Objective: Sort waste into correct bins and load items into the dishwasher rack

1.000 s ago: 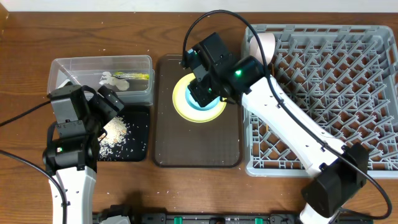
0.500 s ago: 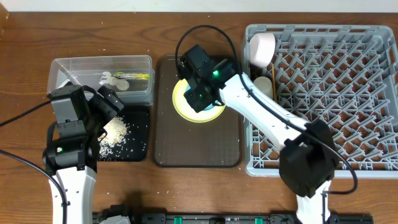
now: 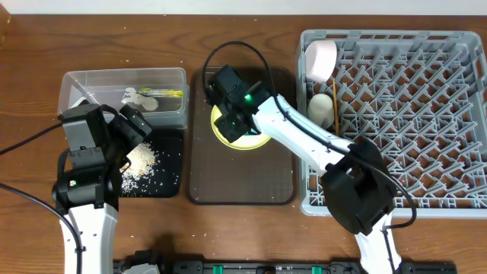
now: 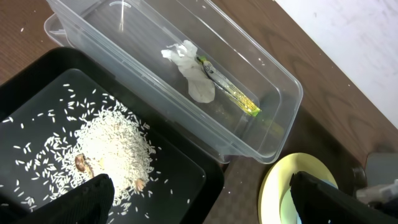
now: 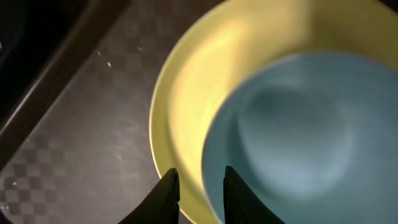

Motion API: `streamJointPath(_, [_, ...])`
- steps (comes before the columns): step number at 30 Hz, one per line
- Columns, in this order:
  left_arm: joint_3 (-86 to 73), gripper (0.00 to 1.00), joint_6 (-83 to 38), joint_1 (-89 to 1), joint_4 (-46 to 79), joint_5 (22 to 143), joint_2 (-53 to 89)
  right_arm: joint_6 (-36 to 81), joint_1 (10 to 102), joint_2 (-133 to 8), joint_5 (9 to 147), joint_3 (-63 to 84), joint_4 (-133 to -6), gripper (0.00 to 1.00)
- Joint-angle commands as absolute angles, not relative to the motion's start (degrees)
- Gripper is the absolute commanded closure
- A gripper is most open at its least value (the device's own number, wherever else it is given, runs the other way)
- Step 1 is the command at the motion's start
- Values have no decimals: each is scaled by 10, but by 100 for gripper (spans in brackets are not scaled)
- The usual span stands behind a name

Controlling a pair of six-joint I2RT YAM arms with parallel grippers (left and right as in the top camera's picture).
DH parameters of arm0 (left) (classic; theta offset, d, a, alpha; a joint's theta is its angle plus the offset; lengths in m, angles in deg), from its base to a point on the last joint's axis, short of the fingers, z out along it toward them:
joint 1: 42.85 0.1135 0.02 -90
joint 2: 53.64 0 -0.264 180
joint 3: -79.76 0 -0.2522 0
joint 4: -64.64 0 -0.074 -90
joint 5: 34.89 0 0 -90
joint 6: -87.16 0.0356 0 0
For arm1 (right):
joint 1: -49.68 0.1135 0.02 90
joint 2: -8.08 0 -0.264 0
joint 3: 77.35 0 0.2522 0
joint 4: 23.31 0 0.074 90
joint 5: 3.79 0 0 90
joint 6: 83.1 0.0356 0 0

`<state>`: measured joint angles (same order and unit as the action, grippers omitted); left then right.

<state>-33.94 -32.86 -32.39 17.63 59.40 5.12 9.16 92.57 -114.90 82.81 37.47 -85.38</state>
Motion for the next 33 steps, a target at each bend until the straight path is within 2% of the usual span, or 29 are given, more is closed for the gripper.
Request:
streamJointPath(1, [-327,7,-327,-321,175,591,52,70,929,-1161,831,377,-848,77])
streamJointPath(12, [-327,7,-327,-321,175,591,52,70,929,-1183,849,376,-848,76])
streamJointPath(24, [-327,6,-327,-321,175,591,52,70,929,-1186,861,375,-873,85])
streamJointPath(33, [-327,6,-327,-321,175,591,52,70,929,-1186,873,375,-883,85])
